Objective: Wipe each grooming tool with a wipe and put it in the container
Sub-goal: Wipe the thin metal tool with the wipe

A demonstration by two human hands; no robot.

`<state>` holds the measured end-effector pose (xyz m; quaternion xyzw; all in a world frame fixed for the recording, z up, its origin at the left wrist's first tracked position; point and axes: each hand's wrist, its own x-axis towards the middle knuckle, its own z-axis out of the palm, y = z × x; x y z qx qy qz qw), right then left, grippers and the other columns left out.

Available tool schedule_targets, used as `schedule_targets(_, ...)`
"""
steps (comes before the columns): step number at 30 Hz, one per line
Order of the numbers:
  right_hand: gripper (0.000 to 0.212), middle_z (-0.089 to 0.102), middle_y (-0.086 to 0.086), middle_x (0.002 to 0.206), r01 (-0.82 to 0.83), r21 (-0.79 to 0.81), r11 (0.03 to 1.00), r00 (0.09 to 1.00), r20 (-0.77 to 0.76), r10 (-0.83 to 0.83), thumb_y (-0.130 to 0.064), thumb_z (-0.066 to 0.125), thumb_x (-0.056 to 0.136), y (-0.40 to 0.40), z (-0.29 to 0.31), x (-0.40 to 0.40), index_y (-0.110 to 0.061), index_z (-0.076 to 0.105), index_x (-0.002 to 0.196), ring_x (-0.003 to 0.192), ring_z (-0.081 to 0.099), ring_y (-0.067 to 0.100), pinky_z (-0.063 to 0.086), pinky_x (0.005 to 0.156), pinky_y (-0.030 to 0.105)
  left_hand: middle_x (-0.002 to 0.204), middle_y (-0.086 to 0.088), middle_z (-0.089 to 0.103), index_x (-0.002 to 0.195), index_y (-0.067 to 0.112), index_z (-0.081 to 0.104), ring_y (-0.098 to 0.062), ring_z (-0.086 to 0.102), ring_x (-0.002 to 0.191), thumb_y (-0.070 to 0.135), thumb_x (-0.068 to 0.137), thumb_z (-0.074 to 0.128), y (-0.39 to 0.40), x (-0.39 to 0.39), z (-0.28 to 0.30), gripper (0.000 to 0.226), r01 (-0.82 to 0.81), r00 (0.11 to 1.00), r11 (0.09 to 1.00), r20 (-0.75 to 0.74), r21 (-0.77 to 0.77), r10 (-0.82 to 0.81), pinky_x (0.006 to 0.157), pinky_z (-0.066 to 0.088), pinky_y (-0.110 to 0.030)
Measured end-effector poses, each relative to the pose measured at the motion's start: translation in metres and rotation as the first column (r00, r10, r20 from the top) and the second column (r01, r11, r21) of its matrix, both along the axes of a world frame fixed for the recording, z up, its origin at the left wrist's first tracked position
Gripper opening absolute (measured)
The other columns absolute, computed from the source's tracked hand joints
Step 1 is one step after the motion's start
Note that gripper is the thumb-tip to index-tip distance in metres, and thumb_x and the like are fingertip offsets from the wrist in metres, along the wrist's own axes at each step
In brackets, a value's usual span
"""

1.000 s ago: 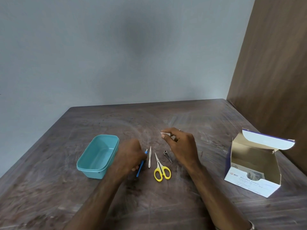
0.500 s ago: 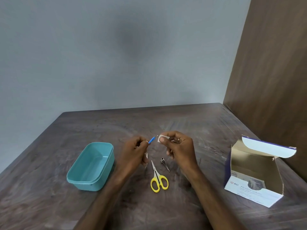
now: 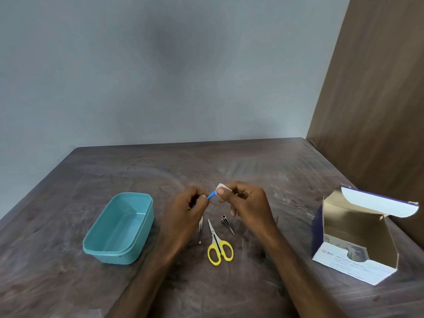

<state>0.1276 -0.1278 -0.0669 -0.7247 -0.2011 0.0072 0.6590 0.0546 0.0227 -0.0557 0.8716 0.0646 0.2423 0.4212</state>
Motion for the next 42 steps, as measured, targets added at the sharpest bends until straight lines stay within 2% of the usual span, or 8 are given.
schedule_targets(4, 0.021, 0.073, 0.009, 0.072, -0.009, -0.153, 0.988, 0.994, 0.102, 0.025, -0.033, 0.068, 0.093, 0.001, -0.004, 0.000, -0.021, 0.074, 0.077, 0.047, 0.055, 0.016, 0.049, 0.052, 0.038, 0.061, 0.015, 0.051, 0.082, 0.014, 0.067, -0.005, 0.047, 0.057, 0.009, 0.090, 0.061, 0.001, -0.007, 0.004, 0.011, -0.023, 1.000, 0.991, 0.022, 0.129, 0.020, 0.055, 0.037, -0.010)
schedule_targets(9, 0.024, 0.071, 0.006, 0.069, -0.004, -0.227, 0.974, 0.984, 0.171, 0.044, -0.028, 0.062, 0.097, 0.001, -0.004, -0.002, -0.021, 0.070, 0.076, 0.045, 0.053, 0.006, 0.044, 0.049, 0.029, 0.063, 0.014, 0.048, 0.086, 0.011, 0.068, -0.004, 0.046, 0.059, 0.013, 0.091, 0.060, -0.001, -0.007, 0.006, 0.010, -0.026, 0.999, 0.984, -0.014, 0.177, 0.029, 0.053, 0.030, -0.012)
schedule_targets(13, 0.020, 0.070, 0.003, 0.069, 0.010, -0.232, 0.973, 0.980, 0.194, 0.036, -0.028, 0.064, 0.096, 0.002, -0.005, -0.002, -0.020, 0.070, 0.078, 0.049, 0.053, 0.003, 0.041, 0.051, 0.020, 0.064, 0.012, 0.049, 0.087, 0.010, 0.068, -0.006, 0.047, 0.059, 0.012, 0.092, 0.059, -0.001, -0.006, 0.006, 0.010, -0.035, 0.999, 0.989, -0.022, 0.141, 0.039, 0.054, 0.030, -0.014)
schedule_targets(24, 0.011, 0.072, -0.003, 0.073, 0.039, -0.231, 0.972, 0.977, 0.212, 0.011, -0.026, 0.067, 0.093, 0.001, -0.006, -0.001, -0.025, 0.074, 0.085, 0.056, 0.060, 0.007, 0.051, 0.053, 0.031, 0.064, 0.010, 0.053, 0.085, 0.014, 0.067, -0.006, 0.047, 0.058, 0.021, 0.092, 0.063, 0.002, -0.004, 0.000, 0.010, -0.027, 0.998, 0.997, -0.051, 0.073, 0.031, 0.054, 0.032, -0.013)
schedule_targets(27, 0.019, 0.071, 0.000, 0.071, 0.019, -0.208, 0.978, 0.981, 0.193, 0.022, -0.025, 0.064, 0.095, 0.001, -0.003, -0.002, -0.023, 0.071, 0.078, 0.051, 0.057, 0.005, 0.050, 0.053, 0.031, 0.061, 0.011, 0.053, 0.081, 0.019, 0.065, -0.006, 0.048, 0.055, 0.031, 0.089, 0.070, 0.002, -0.003, -0.002, 0.015, -0.003, 0.999, 1.000, -0.047, 0.030, 0.004, 0.051, 0.037, -0.012)
schedule_targets(30, 0.017, 0.072, 0.005, 0.074, -0.012, -0.136, 0.991, 0.991, 0.131, 0.030, -0.026, 0.065, 0.095, 0.001, -0.002, -0.003, -0.020, 0.073, 0.081, 0.049, 0.056, 0.019, 0.050, 0.051, 0.039, 0.061, 0.010, 0.055, 0.080, 0.020, 0.066, -0.006, 0.047, 0.056, 0.033, 0.088, 0.071, 0.004, -0.002, -0.004, 0.015, -0.010, 1.000, 1.000, -0.021, 0.016, 0.011, 0.052, 0.034, -0.016)
schedule_targets(35, 0.010, 0.074, 0.005, 0.078, -0.063, -0.004, 0.998, 0.998, 0.031, 0.063, -0.018, 0.067, 0.094, 0.001, 0.001, -0.003, -0.012, 0.075, 0.091, 0.047, 0.056, 0.018, 0.042, 0.045, 0.019, 0.064, 0.012, 0.058, 0.080, 0.021, 0.071, -0.005, 0.050, 0.060, 0.033, 0.091, 0.066, 0.006, -0.004, -0.003, 0.017, 0.029, 1.000, 0.999, -0.005, -0.036, -0.030, 0.057, 0.038, -0.022)
schedule_targets(42, 0.006, 0.074, 0.007, 0.073, -0.099, 0.076, 0.992, 0.995, 0.013, 0.099, -0.013, 0.070, 0.090, 0.001, 0.004, -0.004, -0.010, 0.074, 0.086, 0.044, 0.053, 0.017, 0.041, 0.042, 0.021, 0.054, 0.014, 0.055, 0.076, 0.019, 0.073, 0.002, 0.049, 0.053, 0.034, 0.094, 0.061, 0.008, -0.007, -0.002, 0.026, 0.106, 0.990, 0.964, -0.064, -0.243, -0.126, 0.055, 0.037, -0.015)
